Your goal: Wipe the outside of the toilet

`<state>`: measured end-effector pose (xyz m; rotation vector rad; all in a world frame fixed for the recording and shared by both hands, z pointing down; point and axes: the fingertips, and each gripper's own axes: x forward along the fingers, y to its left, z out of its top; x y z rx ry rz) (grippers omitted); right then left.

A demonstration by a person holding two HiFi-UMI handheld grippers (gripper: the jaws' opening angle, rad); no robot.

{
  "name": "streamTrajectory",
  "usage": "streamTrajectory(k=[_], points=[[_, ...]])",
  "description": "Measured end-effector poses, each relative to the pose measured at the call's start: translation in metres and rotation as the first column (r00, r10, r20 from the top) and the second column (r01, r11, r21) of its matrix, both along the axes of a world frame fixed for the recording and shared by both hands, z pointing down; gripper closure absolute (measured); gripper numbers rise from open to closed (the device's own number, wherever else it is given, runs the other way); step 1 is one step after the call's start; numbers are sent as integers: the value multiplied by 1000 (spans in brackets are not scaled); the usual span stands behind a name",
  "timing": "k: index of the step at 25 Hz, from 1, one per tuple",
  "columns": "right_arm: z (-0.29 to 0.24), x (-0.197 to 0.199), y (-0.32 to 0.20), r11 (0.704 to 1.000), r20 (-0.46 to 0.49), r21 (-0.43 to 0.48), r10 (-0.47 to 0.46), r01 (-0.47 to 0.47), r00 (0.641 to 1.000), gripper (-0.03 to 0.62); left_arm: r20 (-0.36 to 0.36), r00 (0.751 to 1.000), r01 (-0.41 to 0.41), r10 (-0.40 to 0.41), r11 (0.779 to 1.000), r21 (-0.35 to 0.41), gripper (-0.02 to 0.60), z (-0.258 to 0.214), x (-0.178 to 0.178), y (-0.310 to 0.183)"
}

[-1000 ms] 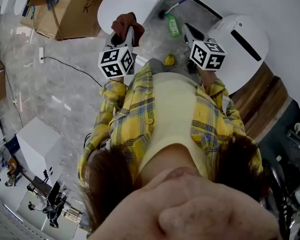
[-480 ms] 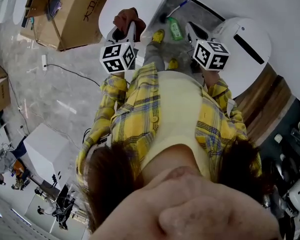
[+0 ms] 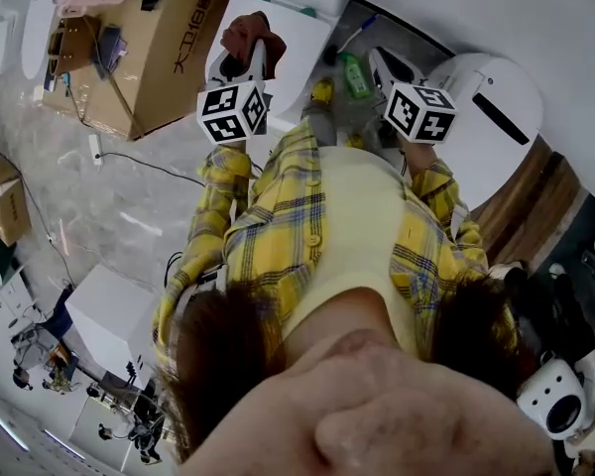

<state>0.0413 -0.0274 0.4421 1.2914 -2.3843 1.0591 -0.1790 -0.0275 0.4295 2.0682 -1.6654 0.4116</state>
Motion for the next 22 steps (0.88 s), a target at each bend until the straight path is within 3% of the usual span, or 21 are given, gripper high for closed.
streamTrajectory(k=[10, 18, 22], points=[[-4, -30, -49, 1000, -15, 1, -3, 3, 1000, 568, 2, 998, -58, 58, 998, 20, 485, -3, -16, -73], [-3, -44, -70, 1000, -13, -8, -8, 8, 1000, 568, 69, 990, -126, 123, 991, 35, 485, -8, -21, -112], [-3, -58, -76, 1000, -12, -18, -23, 23, 1000, 568, 83, 990, -120, 116, 991, 50, 485, -11, -35, -135]])
